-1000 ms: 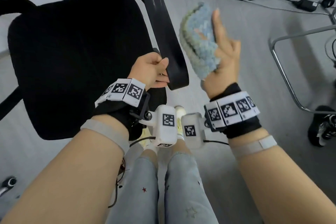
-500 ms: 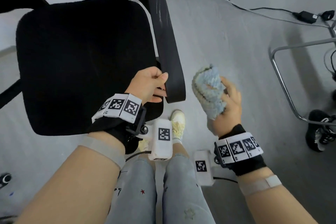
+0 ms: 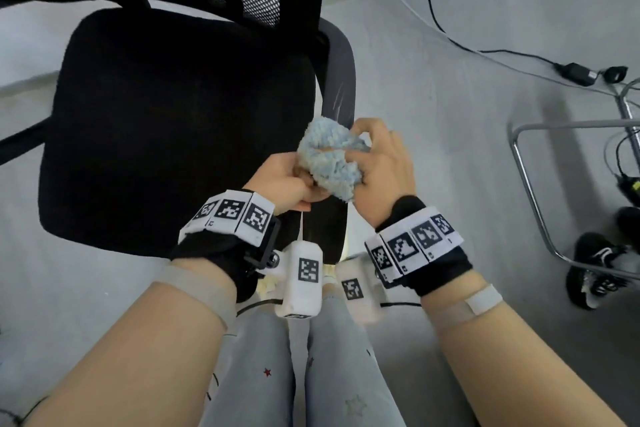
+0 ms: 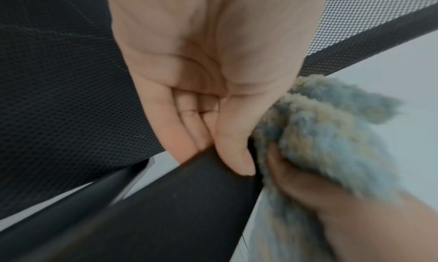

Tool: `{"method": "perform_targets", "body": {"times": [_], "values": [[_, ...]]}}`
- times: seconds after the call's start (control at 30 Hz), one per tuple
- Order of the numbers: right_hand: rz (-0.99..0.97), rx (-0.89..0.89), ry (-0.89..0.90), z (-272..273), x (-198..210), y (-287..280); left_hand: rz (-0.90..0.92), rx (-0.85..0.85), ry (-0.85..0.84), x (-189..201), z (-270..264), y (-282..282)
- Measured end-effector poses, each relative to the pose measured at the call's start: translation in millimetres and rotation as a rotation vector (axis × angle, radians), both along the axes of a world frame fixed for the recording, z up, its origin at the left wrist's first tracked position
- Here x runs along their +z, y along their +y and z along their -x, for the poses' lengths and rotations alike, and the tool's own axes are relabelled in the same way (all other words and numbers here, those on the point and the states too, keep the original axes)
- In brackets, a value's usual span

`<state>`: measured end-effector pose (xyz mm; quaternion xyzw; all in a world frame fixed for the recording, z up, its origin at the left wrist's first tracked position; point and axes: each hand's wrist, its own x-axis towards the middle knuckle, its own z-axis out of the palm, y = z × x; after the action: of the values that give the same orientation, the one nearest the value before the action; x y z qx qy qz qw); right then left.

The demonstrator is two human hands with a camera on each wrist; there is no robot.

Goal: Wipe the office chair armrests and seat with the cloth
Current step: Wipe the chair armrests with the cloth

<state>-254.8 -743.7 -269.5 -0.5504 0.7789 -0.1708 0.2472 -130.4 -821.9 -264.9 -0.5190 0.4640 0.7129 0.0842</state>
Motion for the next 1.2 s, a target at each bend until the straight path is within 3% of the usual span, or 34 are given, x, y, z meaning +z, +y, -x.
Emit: {"method": "perform_targets", "body": {"times": [0.17, 0.23, 0.37, 0.47, 0.57, 0.7, 0.8, 0.97, 1.1, 1.2], "values": [[0.038, -0.376, -0.116, 46.5, -4.7, -69.5, 0.02, -0.035, 0.003, -6.7, -3.1, -2.5], [0.037, -0.34, -0.108, 48.2, -3.3, -70.4, 0.038, -0.041, 0.014, -7.7, -2.8, -4.1], [-0.02, -0.046, -0.072, 13.1, 0.4, -14.8, 0.042, 0.019, 0.021, -7.1, 1.2, -5.2], [-0.049, 0.055, -0.058, 13.1, -0.4, -7.0, -0.003, 0.018, 0.032, -7.5, 1.0, -6.1], [-0.027, -0.039, -0.062, 35.9, -11.0, -48.8, -0.014, -0.023, 0.016, -9.3, 0.9, -6.9], [-0.046, -0.417, -0.238, 65.7, -26.7, -113.5, -0.001, -0.068, 0.032, -10.6, -0.5, -11.6], [-0.116, -0.29, -0.223, 55.7, -16.0, -90.7, -0.001, -0.098, 0.04, -11.6, 0.7, -18.3], [-0.199, -0.067, -0.343, 39.0, -11.8, -22.4, -0.058, -0.098, 0.048, -12.8, 1.6, -19.2], [-0.214, -0.075, -0.337, 54.2, -4.5, -65.9, -0.062, -0.129, 0.058, -13.2, -2.1, -16.6], [-0.206, -0.189, -0.243, 72.0, -10.3, -109.4, -0.059, -0.126, 0.063, -13.0, -2.8, -16.6]]}}
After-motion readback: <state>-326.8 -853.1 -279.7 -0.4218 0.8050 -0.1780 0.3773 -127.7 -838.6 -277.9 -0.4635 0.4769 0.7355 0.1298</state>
